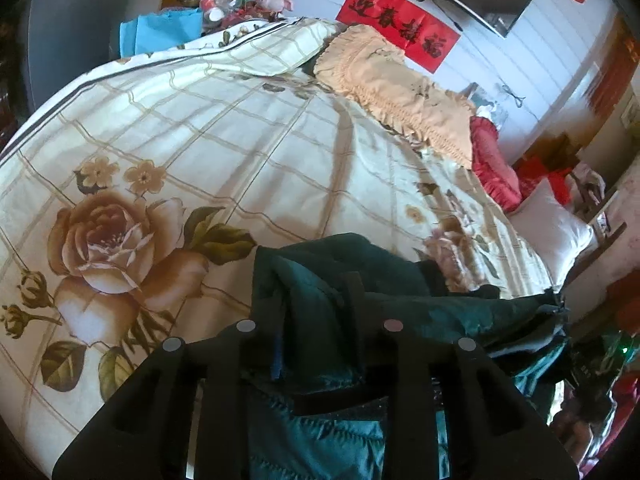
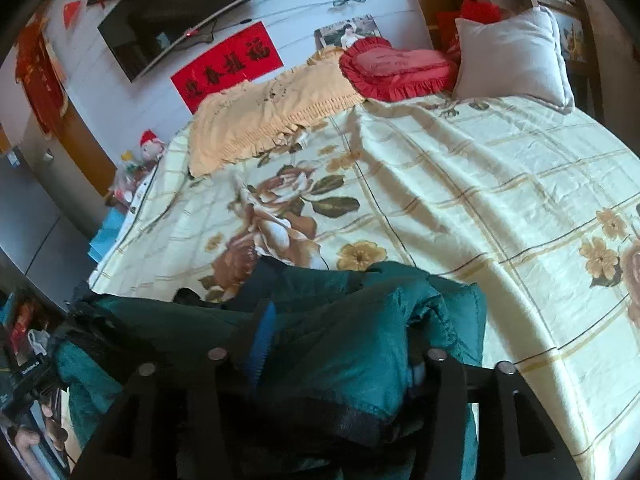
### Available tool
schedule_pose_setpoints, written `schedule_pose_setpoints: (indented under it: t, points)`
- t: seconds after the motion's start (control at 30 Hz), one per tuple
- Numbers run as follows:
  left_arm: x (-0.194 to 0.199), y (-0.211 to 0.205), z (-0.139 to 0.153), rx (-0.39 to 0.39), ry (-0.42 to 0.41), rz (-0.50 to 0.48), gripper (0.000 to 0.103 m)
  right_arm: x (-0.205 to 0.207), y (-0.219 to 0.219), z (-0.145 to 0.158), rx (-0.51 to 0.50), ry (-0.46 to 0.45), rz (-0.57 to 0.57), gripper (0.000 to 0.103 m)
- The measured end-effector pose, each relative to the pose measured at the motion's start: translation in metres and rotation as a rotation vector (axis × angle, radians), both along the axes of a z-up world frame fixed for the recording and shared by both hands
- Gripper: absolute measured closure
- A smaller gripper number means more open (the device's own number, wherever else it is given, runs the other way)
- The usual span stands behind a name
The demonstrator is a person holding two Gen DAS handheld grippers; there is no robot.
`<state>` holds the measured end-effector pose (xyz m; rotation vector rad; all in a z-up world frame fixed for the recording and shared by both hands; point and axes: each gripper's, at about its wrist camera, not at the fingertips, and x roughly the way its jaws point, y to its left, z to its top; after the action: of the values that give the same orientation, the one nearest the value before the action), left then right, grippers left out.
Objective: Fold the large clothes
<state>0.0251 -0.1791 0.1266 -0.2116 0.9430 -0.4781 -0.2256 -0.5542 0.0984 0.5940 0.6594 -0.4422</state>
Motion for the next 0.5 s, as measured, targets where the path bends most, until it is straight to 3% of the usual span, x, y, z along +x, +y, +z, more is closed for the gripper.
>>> schedule_pose_setpoints:
  t: [0.07,0.13,0.2,0.33,0.5]
  points:
    - [-0.005,0.003,0.009,-0.019,-0.025,-0.002,0.072,-0.006,0.003,0.01,-0.002,-0.03,0.001,0.027]
    - [-0.009,0.009,0.019,-0.039,-0.064,0.017,0.048,-0.011,0.006,0.018,-0.012,-0.044,-0.009,0.023]
    - [-0.015,0.02,0.031,-0.063,-0.128,0.067,0.036,-0.014,0.011,0.029,-0.05,-0.035,-0.017,0.023]
    - [-0.025,0.025,0.04,-0.082,-0.162,0.072,0.036,-0.022,0.036,0.05,-0.119,-0.075,0.027,0.023]
    - [-0.042,0.002,0.02,0.004,-0.15,0.03,0.036,0.011,0.087,0.043,-0.168,-0.016,0.207,0.023]
